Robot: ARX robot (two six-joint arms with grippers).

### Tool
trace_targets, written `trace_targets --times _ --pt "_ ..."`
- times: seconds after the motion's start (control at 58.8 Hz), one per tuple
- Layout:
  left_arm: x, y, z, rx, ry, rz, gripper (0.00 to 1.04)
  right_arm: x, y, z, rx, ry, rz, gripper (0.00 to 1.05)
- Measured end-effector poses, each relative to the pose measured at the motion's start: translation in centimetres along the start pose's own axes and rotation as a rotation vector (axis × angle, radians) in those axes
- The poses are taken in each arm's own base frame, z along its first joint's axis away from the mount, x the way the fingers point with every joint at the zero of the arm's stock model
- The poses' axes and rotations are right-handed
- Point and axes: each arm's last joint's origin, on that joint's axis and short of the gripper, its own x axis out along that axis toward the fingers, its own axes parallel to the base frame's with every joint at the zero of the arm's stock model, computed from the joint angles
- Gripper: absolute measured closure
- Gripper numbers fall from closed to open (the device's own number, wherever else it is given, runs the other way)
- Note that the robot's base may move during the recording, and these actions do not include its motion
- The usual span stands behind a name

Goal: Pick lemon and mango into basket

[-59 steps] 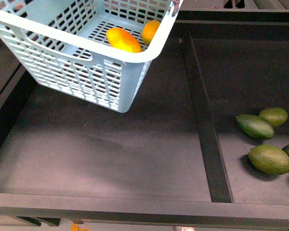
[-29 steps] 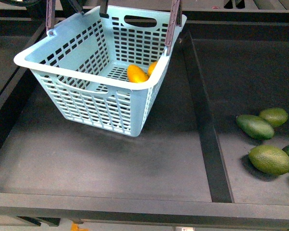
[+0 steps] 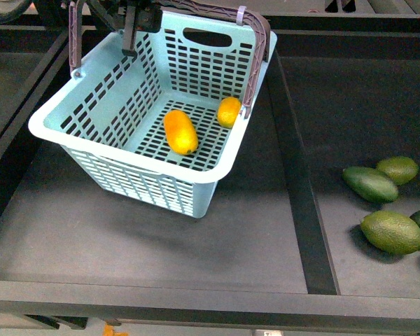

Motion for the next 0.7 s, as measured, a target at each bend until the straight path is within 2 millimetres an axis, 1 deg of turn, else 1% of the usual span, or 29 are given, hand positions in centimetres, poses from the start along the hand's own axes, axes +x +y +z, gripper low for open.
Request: trace_targets --times 0.068,0.119,0.187,0.255,0.272,0.306,0.323,0.34,0.374,0.408,0.459,0.51,0.544,0.595,0.629,0.663,0.68,0.697 --pt "-0.7 0.2 0.2 -0.023 -0.022 -0.003 0.5 0.0 0.0 0.0 0.0 0.0 0.0 0.09" --pt "-1.8 0.4 0.5 -0.045 -0.056 -0.002 0.39 0.0 0.0 0.0 0.0 0.0 0.0 0.09" --pt "-3.2 0.6 0.8 -0.054 -0.095 0.002 0.29 0.0 0.0 0.0 0.0 0.0 0.0 0.09" --pt "-5.6 1.0 1.4 -0.069 -0.166 0.025 0.15 0.0 0.0 0.0 0.0 0.0 0.0 0.09" --pt "-5.9 1.1 1.5 -0.07 -0.174 0.027 0.14 0.0 0.0 0.0 0.0 0.0 0.0 0.09" --pt "-7.3 1.3 1.8 -0.07 -0.199 0.033 0.07 0.0 0.0 0.0 0.0 0.0 0.0 0.09" --pt "-8.1 1.4 1.9 -0.071 -0.208 0.034 0.05 0.0 0.0 0.0 0.0 0.0 0.0 0.09" --pt "-8.4 1.4 2.0 -0.072 -0.215 0.034 0.06 0.0 0.0 0.0 0.0 0.0 0.0 0.09" --pt "-9.9 1.6 2.3 -0.082 -0.236 0.029 0.07 0.0 0.0 0.0 0.0 0.0 0.0 0.09" --pt "-11.3 1.8 2.5 -0.09 -0.251 0.018 0.07 0.0 0.0 0.0 0.0 0.0 0.0 0.09" --pt "-12.9 2.1 2.7 -0.092 -0.255 0.001 0.07 0.0 0.0 0.0 0.0 0.0 0.0 0.09" --pt "-13.7 2.6 3.0 0.038 -0.183 -0.135 0.14 0.0 0.0 0.0 0.0 0.0 0.0 0.09" --pt "-14.3 3.3 3.4 0.204 -0.15 -0.278 0.21 0.0 0.0 0.0 0.0 0.0 0.0 0.09" --pt "-15.0 4.9 4.2 0.453 -0.209 -0.469 0.31 0.0 0.0 0.0 0.0 0.0 0.0 0.09" --pt "-15.4 6.0 4.7 0.594 -0.27 -0.531 0.37 0.0 0.0 0.0 0.0 0.0 0.0 0.09" --pt "-16.0 7.4 5.5 0.769 -0.36 -0.577 0.44 0.0 0.0 0.0 0.0 0.0 -0.001 0.09" --pt "-16.5 8.3 6.0 0.906 -0.434 -0.588 0.49 0.0 0.0 0.0 0.0 0.0 -0.001 0.09" --pt "-16.9 8.9 6.4 0.976 -0.475 -0.591 0.52 0.0 0.0 0.0 0.0 0.0 0.0 0.09"
